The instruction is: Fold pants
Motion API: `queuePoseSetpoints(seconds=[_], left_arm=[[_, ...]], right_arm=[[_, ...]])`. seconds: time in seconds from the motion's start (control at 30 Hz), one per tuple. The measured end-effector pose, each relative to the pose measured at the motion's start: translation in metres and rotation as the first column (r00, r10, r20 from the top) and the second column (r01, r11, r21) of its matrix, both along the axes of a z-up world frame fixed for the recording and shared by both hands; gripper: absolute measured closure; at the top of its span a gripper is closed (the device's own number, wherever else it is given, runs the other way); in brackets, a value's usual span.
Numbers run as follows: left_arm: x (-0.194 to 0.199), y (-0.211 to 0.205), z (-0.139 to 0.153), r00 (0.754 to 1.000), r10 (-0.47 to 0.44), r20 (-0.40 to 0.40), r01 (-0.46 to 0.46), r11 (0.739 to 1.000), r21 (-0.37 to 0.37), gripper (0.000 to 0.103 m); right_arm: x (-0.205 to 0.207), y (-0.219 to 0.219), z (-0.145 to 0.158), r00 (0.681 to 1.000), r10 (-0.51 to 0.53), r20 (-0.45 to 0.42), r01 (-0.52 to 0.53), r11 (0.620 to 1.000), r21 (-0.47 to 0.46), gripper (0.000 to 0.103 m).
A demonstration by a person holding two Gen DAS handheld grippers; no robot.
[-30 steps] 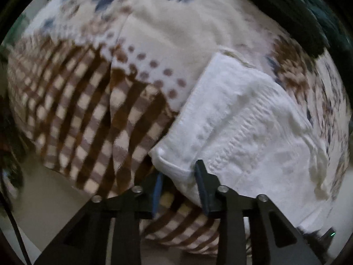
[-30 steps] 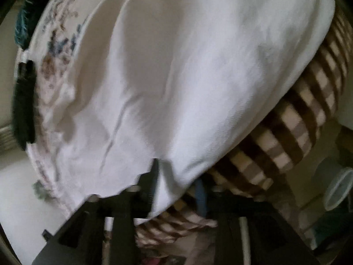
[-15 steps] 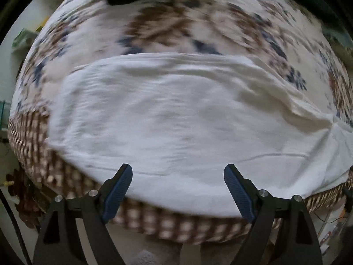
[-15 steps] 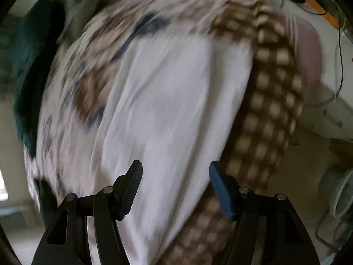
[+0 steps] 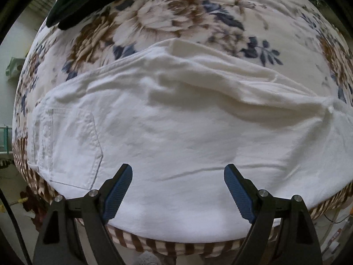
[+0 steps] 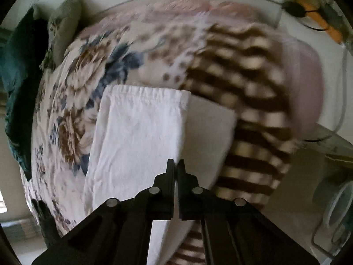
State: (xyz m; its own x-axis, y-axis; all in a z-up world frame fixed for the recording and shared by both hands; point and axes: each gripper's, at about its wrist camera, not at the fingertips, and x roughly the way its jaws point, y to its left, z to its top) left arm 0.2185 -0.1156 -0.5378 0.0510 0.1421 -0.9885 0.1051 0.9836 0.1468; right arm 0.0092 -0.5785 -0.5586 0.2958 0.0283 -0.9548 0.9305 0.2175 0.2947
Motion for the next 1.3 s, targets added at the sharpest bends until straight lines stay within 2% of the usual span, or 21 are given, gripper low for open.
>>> queuePoseSetpoints(seconds=[0.13,0.2,0.23,0.33,0.4,0.5,0.57,0.63,0.7,0.77,0.8,0.83,0.9,0.93,0.97,1.0,1.03,1.1,1.2,1.27,1.3], left_arm=[[0.010,-0.009,-0.007,1.000,0.006,-0.011,-0.006,1.000,0.010,0.018],[0.012,-0.013,-0.011,1.000,0.012,-0.017,-0.012,1.000,0.011,0.018],[0.013,-0.015,-0.013,1.000,0.015,-0.017,-0.015,1.000,0.010,0.018],[0.020,-0.023,-0.009,1.000,0.002,-0.001,-0.002,1.000,0.008,0.018],[0.025,-0.033,-0.003,1.000,-0.012,0.024,0.012,1.000,0.005,0.018],[0.041,-0.053,0.008,0.998,-0.026,0.058,0.027,0.999,-0.018,0.018],[0.059,-0.059,0.004,0.999,-0.009,0.049,0.011,0.999,-0.035,0.018],[0.064,-0.046,0.001,0.999,0.049,0.015,-0.048,0.995,-0.088,0.018],[0.081,-0.024,-0.011,0.977,0.197,-0.086,-0.211,0.955,-0.210,0.018],[0.094,-0.009,-0.025,0.941,0.289,-0.176,-0.328,0.905,-0.270,0.019],[0.100,-0.004,-0.032,0.927,0.315,-0.204,-0.365,0.885,-0.288,0.022],[0.104,0.000,-0.037,0.915,0.336,-0.223,-0.392,0.869,-0.302,0.033],[0.113,0.006,-0.044,0.901,0.366,-0.234,-0.425,0.853,-0.302,0.054],[0.114,0.008,-0.045,0.899,0.373,-0.228,-0.429,0.854,-0.294,0.075],[0.117,0.011,-0.046,0.898,0.383,-0.216,-0.434,0.853,-0.289,0.086],[0.120,0.015,-0.047,0.897,0.389,-0.211,-0.437,0.853,-0.285,0.093],[0.122,0.019,-0.046,0.895,0.397,-0.201,-0.442,0.850,-0.286,0.097],[0.126,0.018,-0.042,0.898,0.396,-0.189,-0.437,0.847,-0.304,0.097],[0.137,0.013,-0.032,0.914,0.381,-0.141,-0.406,0.854,-0.326,0.097],[0.143,0.016,-0.030,0.914,0.388,-0.121,-0.405,0.843,-0.356,0.095],[0.144,0.018,-0.030,0.914,0.380,-0.141,-0.405,0.836,-0.371,0.093]], right_arm=[[-0.026,-0.006,-0.021,0.999,0.029,-0.043,-0.025,0.996,0.091,0.100],[-0.023,-0.008,-0.040,0.997,0.061,-0.049,-0.051,0.981,0.188,0.096],[-0.024,-0.010,-0.041,0.996,0.067,-0.059,-0.053,0.976,0.210,0.088],[-0.021,-0.014,-0.024,0.990,0.106,-0.089,-0.092,0.984,0.154,0.074],[-0.009,-0.012,-0.001,0.981,0.170,-0.097,-0.161,0.983,0.089,0.074],[0.034,0.005,0.021,0.928,0.349,-0.129,-0.342,0.937,0.070,0.071],[0.071,0.026,0.019,0.892,0.449,-0.052,-0.436,0.886,0.158,0.071],[0.108,0.058,0.006,0.872,0.488,0.023,-0.474,0.834,0.282,0.071],[0.142,0.093,-0.011,0.863,0.499,0.084,-0.490,0.783,0.383,0.071],[0.165,0.128,-0.030,0.862,0.493,0.118,-0.486,0.739,0.467,0.071],[0.171,0.141,-0.038,0.867,0.486,0.114,-0.474,0.731,0.491,0.071],[0.179,0.157,-0.052,0.883,0.456,0.108,-0.439,0.724,0.533,0.071],[0.184,0.174,-0.071,0.918,0.382,0.103,-0.366,0.720,0.590,0.071],[0.188,0.180,-0.080,0.930,0.360,0.078,-0.332,0.726,0.602,0.072],[0.187,0.182,-0.085,0.939,0.339,0.050,-0.301,0.745,0.595,0.090],[0.184,0.182,-0.088,0.950,0.313,0.018,-0.265,0.773,0.577,0.099],[0.181,0.183,-0.089,0.954,0.299,0.003,-0.248,0.783,0.571,0.100],[0.181,0.186,-0.086,0.961,0.277,-0.002,-0.230,0.804,0.548,0.100],[0.187,0.189,-0.065,0.948,0.316,0.029,-0.294,0.843,0.450,0.100],[0.194,0.193,-0.060,0.929,0.368,0.036,-0.348,0.838,0.421,0.100],[0.197,0.191,-0.061,0.916,0.400,0.025,-0.372,0.826,0.423,0.099]])
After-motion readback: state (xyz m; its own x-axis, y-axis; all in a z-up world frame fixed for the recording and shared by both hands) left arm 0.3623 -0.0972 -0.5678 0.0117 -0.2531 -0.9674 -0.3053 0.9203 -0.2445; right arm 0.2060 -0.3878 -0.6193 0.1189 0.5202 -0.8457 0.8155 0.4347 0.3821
